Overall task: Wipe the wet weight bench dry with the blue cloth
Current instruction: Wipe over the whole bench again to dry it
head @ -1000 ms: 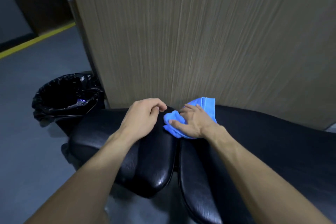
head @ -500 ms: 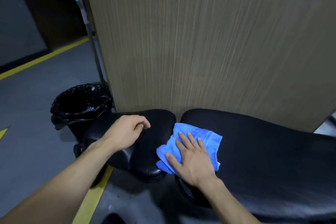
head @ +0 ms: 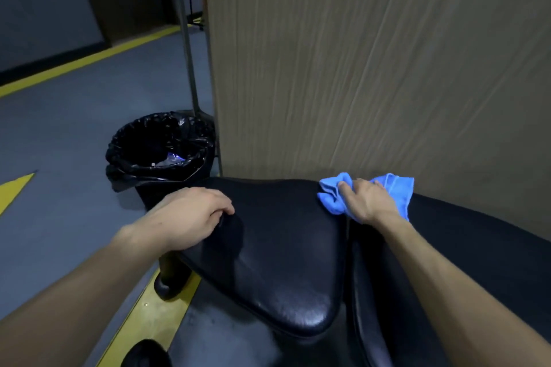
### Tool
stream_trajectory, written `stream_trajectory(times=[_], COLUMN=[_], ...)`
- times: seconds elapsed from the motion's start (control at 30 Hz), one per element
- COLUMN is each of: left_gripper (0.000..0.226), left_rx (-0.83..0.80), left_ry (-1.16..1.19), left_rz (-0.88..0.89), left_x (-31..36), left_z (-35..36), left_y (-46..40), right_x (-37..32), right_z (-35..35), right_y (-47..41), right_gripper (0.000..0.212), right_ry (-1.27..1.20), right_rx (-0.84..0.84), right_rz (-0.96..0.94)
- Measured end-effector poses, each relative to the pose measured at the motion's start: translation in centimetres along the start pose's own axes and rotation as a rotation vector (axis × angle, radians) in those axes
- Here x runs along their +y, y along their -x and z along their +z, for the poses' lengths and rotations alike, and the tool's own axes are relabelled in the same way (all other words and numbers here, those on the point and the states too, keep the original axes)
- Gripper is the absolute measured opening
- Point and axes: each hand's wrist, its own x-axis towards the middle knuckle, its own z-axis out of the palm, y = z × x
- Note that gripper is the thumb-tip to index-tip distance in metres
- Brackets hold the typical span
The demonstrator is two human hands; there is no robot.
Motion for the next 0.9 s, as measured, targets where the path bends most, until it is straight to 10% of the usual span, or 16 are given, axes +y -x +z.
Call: stream_trajectory(times=[0.13,0.27,0.5,0.9], left_gripper=[0.036,0.036,0.036,0.037], left_rx=[0.016,0.012,0.003,-0.016], left_ry=[0.029,0.057,0.069,0.133], left_rz=[-0.01,-0.017,0.007,0.114], left_x=[-2.1,-3.9,-7.2,-10.5], left_z=[-0.2,-0.2,-0.3,-1.3], left_y=[-2.0,-4.0,-5.5,-7.3], right_x=[-3.3,-4.4,-6.2,-9.6], right_z=[-1.5,0.8,1.0,1.0], right_y=[-1.7,-1.2,-5.6,-1.2], right_gripper=[0.05,0.045,0.078,0.055], right_ry=[-0.412,-0.173,-0.118,0.112], right_rx=[-0.013,-0.079,-0.147,-0.065], right_rz=[0.033,-0.115,0.164,0.212])
